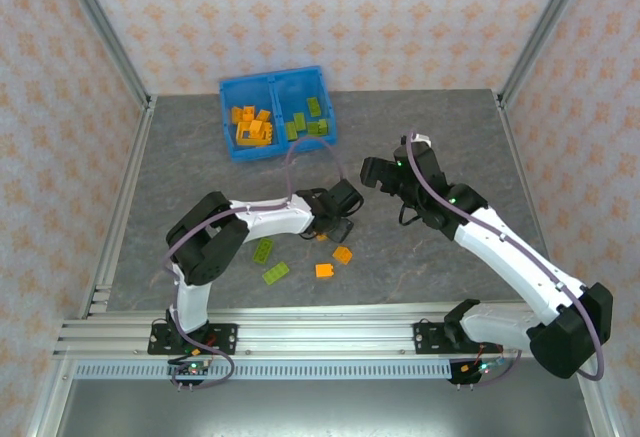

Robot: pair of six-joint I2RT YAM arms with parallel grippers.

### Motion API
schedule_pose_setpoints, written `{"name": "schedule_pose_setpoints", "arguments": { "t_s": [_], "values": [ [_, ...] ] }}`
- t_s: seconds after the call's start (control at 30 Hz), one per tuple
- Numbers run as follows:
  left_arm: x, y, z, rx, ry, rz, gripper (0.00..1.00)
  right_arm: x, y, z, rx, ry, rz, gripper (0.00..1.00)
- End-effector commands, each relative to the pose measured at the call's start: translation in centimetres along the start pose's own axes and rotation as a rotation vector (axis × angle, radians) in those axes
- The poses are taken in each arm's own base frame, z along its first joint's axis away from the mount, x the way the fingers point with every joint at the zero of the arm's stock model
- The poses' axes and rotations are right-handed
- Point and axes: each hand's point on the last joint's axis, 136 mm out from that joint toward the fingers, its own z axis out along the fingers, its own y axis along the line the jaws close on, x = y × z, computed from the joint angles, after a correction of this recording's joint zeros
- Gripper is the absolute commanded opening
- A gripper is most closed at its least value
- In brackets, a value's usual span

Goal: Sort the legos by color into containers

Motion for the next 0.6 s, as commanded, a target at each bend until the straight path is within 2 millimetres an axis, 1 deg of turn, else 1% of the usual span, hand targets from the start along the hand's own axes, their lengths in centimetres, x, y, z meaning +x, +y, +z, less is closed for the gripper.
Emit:
{"name": "schedule_pose_setpoints", "arguments": {
  "t_s": [0.0,0.1,0.17,0.27,0.4,0.5,0.57],
  "values": [
    [4.0,0.9,0.6,-0.019,0.119,0.016,0.50,0.4,-0.6,0.0,0.025,0.003,0.006,0.99],
    [4.7,1.0,0.2,-0.018,0.126,0.016,0.48,0.4,-0.4,0.1,0.020,0.008,0.009,0.99],
    [4.5,1.2,-0.6,-0.020,0.109,0.012,0.46,0.4,-0.4,0.2,0.019,0.006,0.013,0.99],
    [4.8,0.8,-0.7,0.004,0.116,0.011,0.43,0.5,-0.3,0.3,0.017,0.009,0.020,0.99],
    [4.9,0.7,-0.9,0.010,0.115,-0.001,0.36,0.6,-0.3,0.4,0.016,0.014,0.022,0.99],
    [4.3,0.6,-1.6,0.026,0.091,-0.025,0.30,0.4,-0.2,0.3,0.013,0.009,0.028,0.99],
    [3.2,0.5,-2.5,0.045,0.057,-0.053,0.29,0.3,-0.2,0.3,0.015,0.006,0.030,0.99]
  ]
}}
